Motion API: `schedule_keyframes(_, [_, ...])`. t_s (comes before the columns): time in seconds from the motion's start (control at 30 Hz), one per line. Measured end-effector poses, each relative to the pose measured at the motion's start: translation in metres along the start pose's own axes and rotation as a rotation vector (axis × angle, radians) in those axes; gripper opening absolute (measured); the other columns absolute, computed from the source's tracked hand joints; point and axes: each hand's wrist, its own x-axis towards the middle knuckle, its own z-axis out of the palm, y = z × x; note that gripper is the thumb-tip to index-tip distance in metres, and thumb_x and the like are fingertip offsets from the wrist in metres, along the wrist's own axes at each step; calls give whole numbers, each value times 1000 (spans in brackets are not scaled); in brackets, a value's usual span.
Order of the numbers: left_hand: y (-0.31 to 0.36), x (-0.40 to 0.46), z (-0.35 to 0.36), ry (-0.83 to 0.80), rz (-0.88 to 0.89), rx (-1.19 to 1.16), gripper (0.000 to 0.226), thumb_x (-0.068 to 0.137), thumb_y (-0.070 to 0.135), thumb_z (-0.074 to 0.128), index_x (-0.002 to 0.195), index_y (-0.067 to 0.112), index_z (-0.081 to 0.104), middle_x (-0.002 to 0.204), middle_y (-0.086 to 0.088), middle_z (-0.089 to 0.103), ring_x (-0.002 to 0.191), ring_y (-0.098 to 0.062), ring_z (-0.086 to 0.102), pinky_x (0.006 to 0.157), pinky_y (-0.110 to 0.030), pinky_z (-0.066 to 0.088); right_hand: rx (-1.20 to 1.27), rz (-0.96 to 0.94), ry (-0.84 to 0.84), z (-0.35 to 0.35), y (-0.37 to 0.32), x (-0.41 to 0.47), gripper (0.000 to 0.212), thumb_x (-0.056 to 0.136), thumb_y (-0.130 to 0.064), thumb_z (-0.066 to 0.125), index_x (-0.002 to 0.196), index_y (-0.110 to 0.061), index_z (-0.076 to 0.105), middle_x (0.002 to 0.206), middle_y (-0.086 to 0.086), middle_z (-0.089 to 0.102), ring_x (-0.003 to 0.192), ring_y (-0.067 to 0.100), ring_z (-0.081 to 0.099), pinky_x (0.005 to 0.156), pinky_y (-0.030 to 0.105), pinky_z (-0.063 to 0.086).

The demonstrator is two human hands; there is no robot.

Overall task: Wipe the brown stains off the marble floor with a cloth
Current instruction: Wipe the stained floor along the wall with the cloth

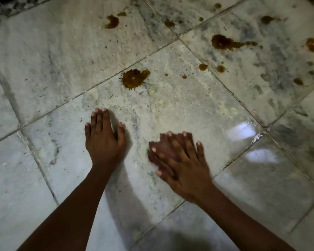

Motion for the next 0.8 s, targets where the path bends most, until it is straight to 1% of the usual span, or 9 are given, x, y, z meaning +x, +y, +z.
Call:
schedule_keyframes(0.1, [-2,-4,0,-1,7,-37,71,108,48,37,164,6,33,171,-17,34,162,-31,26,132,-51,19,-23,61,-7,-2,23,-42,62,102,-78,23,161,-64,10,181,-5,3,166,35,-2,126,72,12])
schedule_keyframes(0.2, [-4,-4,-6,-31,-6,-138,72,107,48,40,165,6,33,173,-15,32,163,-29,24,134,-47,15,50,345,63,-3,49,-20,65,101,-79,20,157,-68,-10,181,-2,0,166,39,0,127,71,6])
schedule_keyframes(0.3, [-12,-10,-17,-88,6,-272,73,105,45,41,166,5,30,173,-15,30,163,-29,24,134,-45,15,122,424,141,-4,37,30,69,101,-78,21,149,-67,-28,181,8,3,163,50,0,127,72,7])
schedule_keyframes(0.37, [-23,-15,-26,-149,49,-285,73,107,47,38,168,9,25,175,-12,25,164,-26,21,134,-45,15,112,275,84,-5,7,45,73,104,-75,25,149,-65,-32,180,11,5,161,55,1,127,72,8])
schedule_keyframes(0.47, [-45,-38,-33,-197,118,-149,73,108,51,29,170,13,18,178,-9,17,166,-23,12,135,-44,11,-36,-147,6,3,-23,12,71,103,-77,21,165,-55,-3,179,9,13,162,51,8,125,68,20])
schedule_keyframes(0.57, [-65,-66,-35,-174,123,-3,71,109,53,24,170,19,18,179,-5,11,166,-23,9,134,-50,11,-101,-425,-43,3,2,-22,60,102,-79,15,160,-66,5,180,-4,6,166,38,2,129,65,13])
schedule_keyframes(0.67, [-76,-84,-35,-80,-1,22,71,109,52,26,169,15,22,179,-8,12,166,-25,11,132,-53,12,-61,-170,26,4,18,-7,58,100,-81,9,157,-72,0,180,-8,-2,166,35,3,129,66,10])
schedule_keyframes(0.73, [-77,-89,-37,-42,-123,19,73,107,51,24,168,10,26,177,-13,19,165,-29,15,132,-57,15,15,83,113,6,-7,14,58,101,-79,16,157,-71,2,181,-3,9,164,41,8,128,65,9])
schedule_keyframes(0.8, [-77,-91,-39,-24,-198,-4,75,105,49,24,166,6,30,175,-17,24,164,-33,19,131,-58,18,112,176,115,8,-51,30,62,103,-73,22,157,-65,-7,179,5,20,162,50,11,127,70,10])
